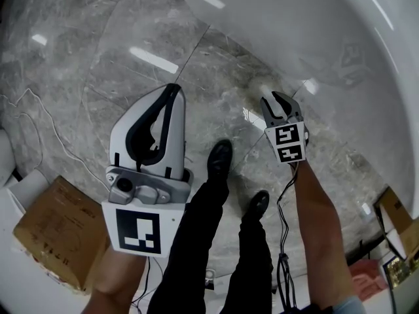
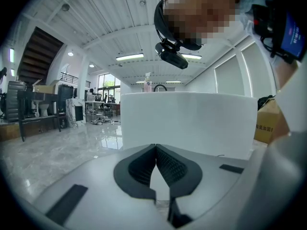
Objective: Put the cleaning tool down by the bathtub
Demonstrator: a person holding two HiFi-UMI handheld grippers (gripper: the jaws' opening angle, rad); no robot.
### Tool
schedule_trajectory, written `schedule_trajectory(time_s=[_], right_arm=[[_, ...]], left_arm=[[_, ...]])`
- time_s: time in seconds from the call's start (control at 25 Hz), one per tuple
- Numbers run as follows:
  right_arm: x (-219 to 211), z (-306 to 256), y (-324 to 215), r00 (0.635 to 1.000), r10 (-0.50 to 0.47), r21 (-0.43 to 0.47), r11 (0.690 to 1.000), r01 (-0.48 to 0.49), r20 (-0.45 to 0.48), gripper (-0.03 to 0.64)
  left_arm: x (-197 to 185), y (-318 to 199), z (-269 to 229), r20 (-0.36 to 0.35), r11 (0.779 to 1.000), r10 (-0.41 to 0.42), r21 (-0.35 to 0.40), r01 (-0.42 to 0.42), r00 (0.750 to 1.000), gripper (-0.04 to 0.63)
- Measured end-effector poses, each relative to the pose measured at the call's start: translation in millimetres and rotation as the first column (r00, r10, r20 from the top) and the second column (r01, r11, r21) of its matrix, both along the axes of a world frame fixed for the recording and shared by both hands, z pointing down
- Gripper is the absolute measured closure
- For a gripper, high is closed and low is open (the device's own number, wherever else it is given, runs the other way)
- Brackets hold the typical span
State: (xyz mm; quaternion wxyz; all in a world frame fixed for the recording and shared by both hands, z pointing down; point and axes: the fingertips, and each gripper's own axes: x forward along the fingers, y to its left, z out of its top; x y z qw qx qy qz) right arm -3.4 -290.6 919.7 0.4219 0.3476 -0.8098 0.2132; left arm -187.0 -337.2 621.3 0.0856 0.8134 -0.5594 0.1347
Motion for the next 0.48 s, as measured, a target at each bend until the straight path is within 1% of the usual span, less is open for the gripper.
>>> schedule_trajectory(time_s=[0.28, 0.4, 0.48], right_arm=[[1, -18, -3, 1.0, 0.014, 0.019, 1.0, -0.014, 0.011, 0.483], [0, -35, -2, 0.999, 0.045, 0.028, 0.999, -0.046, 0.029, 0.488], [-1, -57, -3, 0.996, 0.073, 0.05, 0.996, -0.076, 0.049, 0.495]], left_arm=[[4, 2, -14, -0.005, 1.0, 0.002, 0.016, -0.002, 1.0, 0.578], [8, 1, -27, -0.007, 0.999, -0.004, 0.036, 0.005, 1.0, 0.578], [11, 1, -38, -0.018, 0.999, -0.014, 0.047, 0.014, 1.0, 0.578]])
